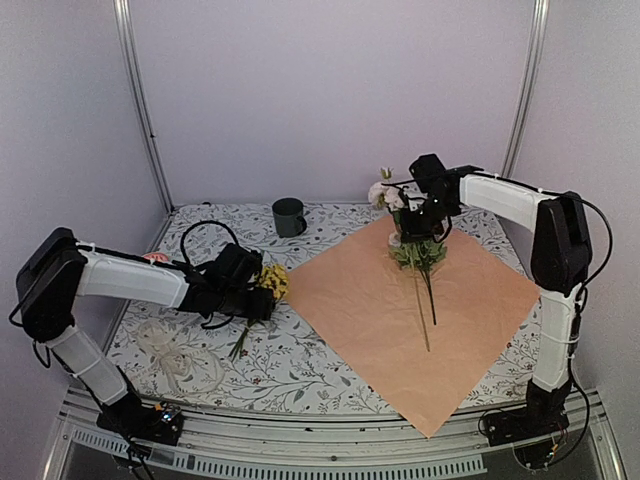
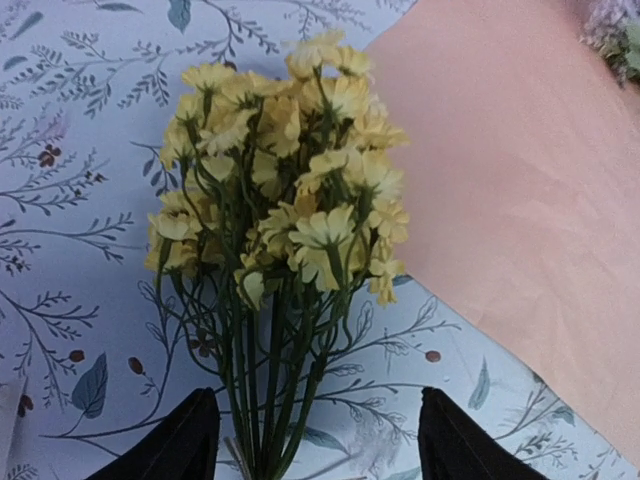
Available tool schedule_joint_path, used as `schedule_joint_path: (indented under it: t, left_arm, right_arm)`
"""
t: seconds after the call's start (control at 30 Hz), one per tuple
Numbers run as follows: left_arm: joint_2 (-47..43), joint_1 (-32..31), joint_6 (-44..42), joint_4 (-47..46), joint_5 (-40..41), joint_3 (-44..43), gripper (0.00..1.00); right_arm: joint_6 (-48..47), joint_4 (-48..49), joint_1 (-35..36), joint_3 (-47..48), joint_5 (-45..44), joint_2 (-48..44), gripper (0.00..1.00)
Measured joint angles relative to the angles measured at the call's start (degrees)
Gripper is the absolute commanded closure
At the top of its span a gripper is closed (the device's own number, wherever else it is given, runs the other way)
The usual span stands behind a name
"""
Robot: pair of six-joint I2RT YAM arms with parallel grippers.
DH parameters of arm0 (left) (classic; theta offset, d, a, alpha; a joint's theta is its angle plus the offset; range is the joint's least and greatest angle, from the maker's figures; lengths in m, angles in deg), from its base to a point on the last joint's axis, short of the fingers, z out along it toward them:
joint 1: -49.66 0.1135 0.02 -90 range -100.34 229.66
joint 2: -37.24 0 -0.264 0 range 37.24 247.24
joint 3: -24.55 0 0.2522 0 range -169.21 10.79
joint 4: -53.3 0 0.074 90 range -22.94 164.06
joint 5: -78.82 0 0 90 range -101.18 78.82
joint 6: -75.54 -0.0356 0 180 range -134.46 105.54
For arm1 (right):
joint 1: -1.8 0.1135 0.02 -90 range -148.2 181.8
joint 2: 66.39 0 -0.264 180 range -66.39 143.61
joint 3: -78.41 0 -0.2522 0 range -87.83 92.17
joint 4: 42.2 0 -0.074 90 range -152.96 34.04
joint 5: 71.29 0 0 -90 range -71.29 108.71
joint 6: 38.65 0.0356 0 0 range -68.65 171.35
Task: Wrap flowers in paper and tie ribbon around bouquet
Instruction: Place the fake flower on the flattened wrapping paper, then pick up the fake flower from the corner of the board.
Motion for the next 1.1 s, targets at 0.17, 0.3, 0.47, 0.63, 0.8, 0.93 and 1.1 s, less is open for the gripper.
schedule_joint_path:
  t: [0.17, 0.3, 0.47, 0.63, 0.8, 0.93, 1.1]
  left_arm:
    - [6.62, 1.09, -1.57, 2.51, -3.67, -2.01, 0.36]
    - [7.41, 1.66, -2.03, 2.45, -4.39, -2.78, 0.38]
    - [8.17, 2.08, -2.64, 1.97, -4.44, -3.3, 0.56]
    - [8.83, 2.99, -2.54, 1.09, -5.01, -3.5, 1.0]
    - [8.17, 3.26, -1.51, 2.21, -4.63, -3.45, 1.0]
    - [2.97, 3.28, -0.15, 6.25, -2.19, -2.71, 1.0]
    - [-12.15, 2.58, 0.81, 6.8, 2.47, -1.7, 1.0]
  right_arm:
    - [-0.57, -1.62, 0.0, -0.46, -6.54, 5.66, 0.87]
    - [-0.39, 0.17, 0.0, -0.5, -9.14, 5.73, 0.69]
    - [-0.31, 1.92, 0.0, -1.14, -10.43, 5.57, 0.59]
    - [-0.26, 1.92, 0.15, -2.75, -10.58, 1.97, 0.56]
    - [-0.22, 2.12, 0.63, -5.77, -10.25, -7.19, 0.53]
    - [-0.22, 3.37, 1.05, -9.46, -8.52, -15.26, 0.49]
    - [-0.24, 7.39, 1.22, -15.34, -1.81, -25.27, 0.48]
